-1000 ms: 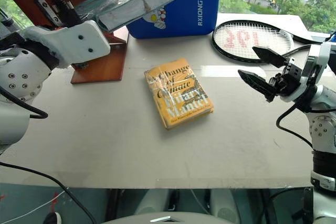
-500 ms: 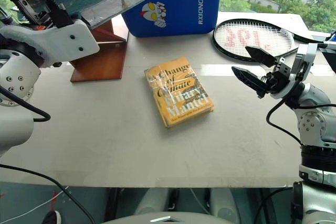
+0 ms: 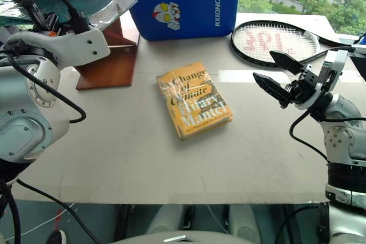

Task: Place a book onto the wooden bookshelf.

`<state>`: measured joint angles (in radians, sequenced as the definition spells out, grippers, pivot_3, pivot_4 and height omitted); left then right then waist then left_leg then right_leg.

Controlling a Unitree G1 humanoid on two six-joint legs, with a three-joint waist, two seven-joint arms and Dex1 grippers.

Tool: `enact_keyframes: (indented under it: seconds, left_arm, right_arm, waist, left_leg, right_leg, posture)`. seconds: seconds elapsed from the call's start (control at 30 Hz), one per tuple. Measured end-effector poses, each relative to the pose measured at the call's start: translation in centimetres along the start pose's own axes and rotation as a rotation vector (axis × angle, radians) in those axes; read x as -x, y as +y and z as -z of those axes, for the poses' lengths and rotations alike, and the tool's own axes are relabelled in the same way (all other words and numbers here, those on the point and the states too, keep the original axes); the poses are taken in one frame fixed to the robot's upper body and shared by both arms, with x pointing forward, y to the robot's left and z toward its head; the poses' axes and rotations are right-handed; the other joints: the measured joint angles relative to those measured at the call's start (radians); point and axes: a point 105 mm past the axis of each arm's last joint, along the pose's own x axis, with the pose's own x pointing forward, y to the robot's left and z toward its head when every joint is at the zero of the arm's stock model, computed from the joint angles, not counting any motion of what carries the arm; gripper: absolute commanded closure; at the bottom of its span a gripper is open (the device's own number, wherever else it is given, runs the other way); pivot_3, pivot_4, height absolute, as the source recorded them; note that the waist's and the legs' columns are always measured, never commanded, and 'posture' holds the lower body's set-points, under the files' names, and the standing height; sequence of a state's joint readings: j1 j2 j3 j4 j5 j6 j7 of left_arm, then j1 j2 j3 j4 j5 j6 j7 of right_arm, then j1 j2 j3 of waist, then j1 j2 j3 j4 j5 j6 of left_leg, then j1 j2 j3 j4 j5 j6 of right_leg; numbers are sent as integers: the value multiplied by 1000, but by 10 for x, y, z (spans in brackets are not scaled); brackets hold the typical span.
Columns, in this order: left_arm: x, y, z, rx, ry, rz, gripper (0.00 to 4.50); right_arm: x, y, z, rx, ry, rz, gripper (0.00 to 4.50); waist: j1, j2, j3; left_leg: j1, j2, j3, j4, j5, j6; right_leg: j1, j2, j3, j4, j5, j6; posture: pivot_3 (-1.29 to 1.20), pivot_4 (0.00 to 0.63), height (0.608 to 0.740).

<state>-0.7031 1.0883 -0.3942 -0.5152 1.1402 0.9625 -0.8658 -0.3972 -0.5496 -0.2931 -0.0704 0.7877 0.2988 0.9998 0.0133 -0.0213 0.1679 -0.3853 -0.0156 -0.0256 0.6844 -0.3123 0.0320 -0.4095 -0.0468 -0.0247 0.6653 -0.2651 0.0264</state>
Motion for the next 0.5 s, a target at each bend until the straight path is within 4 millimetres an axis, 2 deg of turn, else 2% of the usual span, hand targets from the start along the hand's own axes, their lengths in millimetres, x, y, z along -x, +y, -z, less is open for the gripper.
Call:
enact_keyframes:
  seconds: [0.03, 0.17, 0.2, 0.23, 0.27, 0.3, 0.5]
  left_arm:
    - [-2, -2, -2, 3, 7, 3, 3389]
    - [-7, -2, -5, 17, 31, -6, 1522]
    - [-8, 0, -4, 25, 40, -18, 1240]
    - [-8, 1, -3, 30, 49, -27, 623]
    - [-8, 3, -1, 36, 57, -36, 279]
    - [-8, 6, 0, 43, 65, -50, 45]
    - [-6, 12, 3, 69, 82, -112, 45]
  right_arm:
    - [0, 0, 0, 1, 0, 2, 0]
    - [-1, 1, -1, 5, -3, 2, 0]
    - [0, 2, 0, 4, -1, 4, 0]
    - [0, 2, 0, 5, -1, 5, 0]
    - [0, 2, 0, 5, 0, 7, 0]
    - [1, 3, 1, 3, 2, 11, 0]
    - [2, 3, 1, 13, -5, 15, 0]
  waist:
    - [0, 0, 0]
    - [0, 0, 0]
    - [0, 0, 0]
    - [0, 0, 0]
    - [0, 0, 0]
    - [0, 0, 0]
    - [1, 0, -1]
  left_leg:
    - [0, 0, 0, 0, 0, 0]
    - [-1, 0, 0, 1, 0, 0]
    - [-1, 0, 0, 1, 0, 0]
    - [-1, 0, 0, 1, 0, 0]
    - [-1, 0, 0, 1, 0, 0]
    - [-1, 0, 0, 1, 0, 0]
    - [-1, 0, 0, 2, 0, 0]
  right_leg:
    - [0, 0, 0, 0, 0, 0]
    - [0, -1, 0, -1, 0, 0]
    - [0, -2, -1, -1, 0, 0]
    - [0, -2, -1, -1, 0, 0]
    - [0, -2, -1, -1, 0, 0]
    - [0, -2, -1, -1, 0, 0]
    - [0, -3, -1, 0, 0, 0]
  posture:
    - [0, 150, 740]
    - [0, 150, 740]
    - [0, 150, 740]
    - [0, 150, 740]
    - [0, 150, 740]
    - [0, 150, 740]
    - [0, 150, 740]
